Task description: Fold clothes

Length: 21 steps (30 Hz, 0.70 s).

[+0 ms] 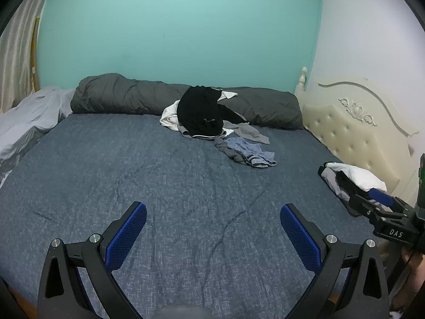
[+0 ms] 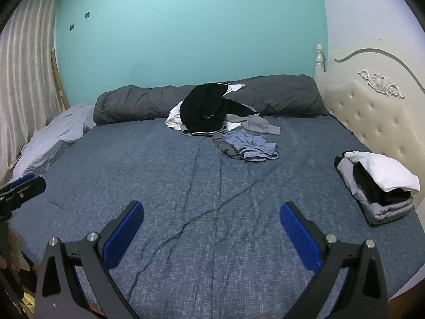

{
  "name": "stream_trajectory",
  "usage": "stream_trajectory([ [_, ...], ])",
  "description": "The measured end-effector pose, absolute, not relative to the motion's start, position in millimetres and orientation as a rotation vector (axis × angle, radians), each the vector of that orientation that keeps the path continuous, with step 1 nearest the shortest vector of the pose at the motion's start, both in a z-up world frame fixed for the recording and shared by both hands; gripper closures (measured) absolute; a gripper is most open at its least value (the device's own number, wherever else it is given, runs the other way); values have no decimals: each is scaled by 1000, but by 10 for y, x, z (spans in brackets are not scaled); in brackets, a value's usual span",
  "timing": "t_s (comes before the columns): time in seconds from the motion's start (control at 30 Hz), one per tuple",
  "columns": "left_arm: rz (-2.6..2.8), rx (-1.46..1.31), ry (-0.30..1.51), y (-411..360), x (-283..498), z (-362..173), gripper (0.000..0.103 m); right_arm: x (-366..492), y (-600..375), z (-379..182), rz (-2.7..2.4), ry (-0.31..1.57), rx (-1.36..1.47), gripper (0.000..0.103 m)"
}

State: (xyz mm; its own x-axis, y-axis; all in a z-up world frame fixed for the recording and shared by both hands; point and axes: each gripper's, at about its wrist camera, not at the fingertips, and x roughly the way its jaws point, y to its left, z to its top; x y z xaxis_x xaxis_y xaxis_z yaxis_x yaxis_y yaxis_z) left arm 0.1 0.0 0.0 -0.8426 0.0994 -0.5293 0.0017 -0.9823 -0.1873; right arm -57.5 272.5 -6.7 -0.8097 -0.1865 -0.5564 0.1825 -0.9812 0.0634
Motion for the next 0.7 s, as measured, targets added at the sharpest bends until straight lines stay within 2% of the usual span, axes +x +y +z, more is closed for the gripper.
stream_trajectory([
  [0.7,2956,-860,-251,29,36,33,1,-570,2727,-45,-2810,-24,875,0],
])
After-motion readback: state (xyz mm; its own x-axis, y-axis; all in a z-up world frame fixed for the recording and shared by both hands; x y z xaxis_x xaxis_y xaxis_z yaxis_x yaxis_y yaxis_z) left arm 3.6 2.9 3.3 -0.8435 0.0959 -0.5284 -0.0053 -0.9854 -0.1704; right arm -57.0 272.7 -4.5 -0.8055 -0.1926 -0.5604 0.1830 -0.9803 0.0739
